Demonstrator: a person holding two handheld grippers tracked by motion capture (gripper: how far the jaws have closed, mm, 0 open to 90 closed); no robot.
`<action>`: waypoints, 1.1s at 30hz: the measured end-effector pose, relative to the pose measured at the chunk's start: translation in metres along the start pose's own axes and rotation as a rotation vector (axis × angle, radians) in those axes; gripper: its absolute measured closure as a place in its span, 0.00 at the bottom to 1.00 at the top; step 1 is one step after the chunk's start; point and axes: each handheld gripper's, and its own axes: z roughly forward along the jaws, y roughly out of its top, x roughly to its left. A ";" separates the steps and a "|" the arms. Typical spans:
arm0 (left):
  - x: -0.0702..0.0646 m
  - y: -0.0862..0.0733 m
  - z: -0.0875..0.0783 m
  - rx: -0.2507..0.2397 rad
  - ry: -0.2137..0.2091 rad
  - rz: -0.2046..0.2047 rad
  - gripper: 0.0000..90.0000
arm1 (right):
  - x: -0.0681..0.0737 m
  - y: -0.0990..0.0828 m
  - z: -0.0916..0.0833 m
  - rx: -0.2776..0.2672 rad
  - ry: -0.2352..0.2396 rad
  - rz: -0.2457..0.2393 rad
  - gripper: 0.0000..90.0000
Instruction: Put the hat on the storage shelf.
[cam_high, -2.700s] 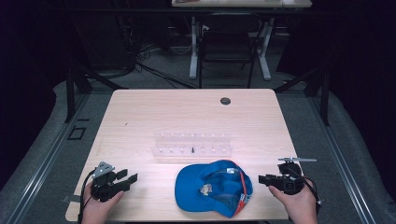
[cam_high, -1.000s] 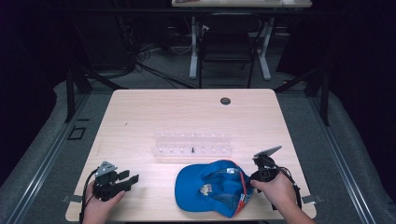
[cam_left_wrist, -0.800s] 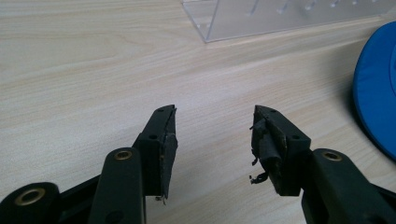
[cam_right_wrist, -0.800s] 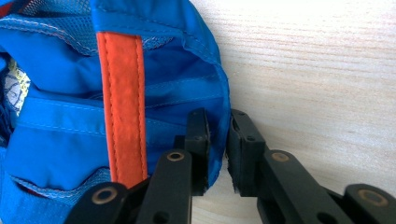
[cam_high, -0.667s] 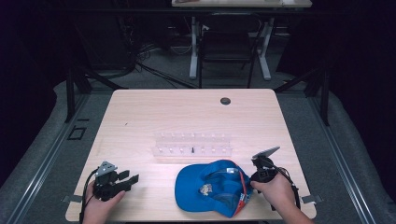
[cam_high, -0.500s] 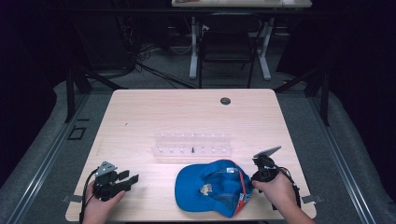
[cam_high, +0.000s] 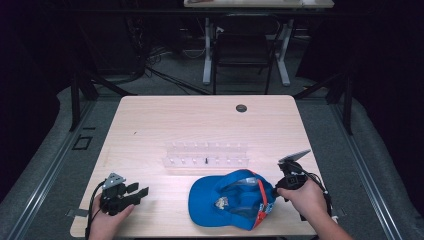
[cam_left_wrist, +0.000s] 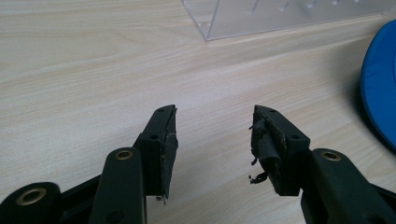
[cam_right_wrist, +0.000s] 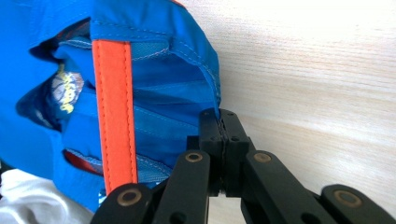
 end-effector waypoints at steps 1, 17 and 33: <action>0.000 0.000 0.000 0.000 0.000 0.000 0.56 | 0.000 0.000 -0.003 0.007 -0.007 -0.010 1.00; -0.001 0.000 0.001 0.005 0.000 0.000 0.56 | 0.011 0.005 -0.034 0.028 -0.017 -0.035 1.00; -0.002 -0.001 0.002 0.005 0.001 -0.001 0.56 | 0.016 0.006 -0.075 0.003 0.066 -0.024 1.00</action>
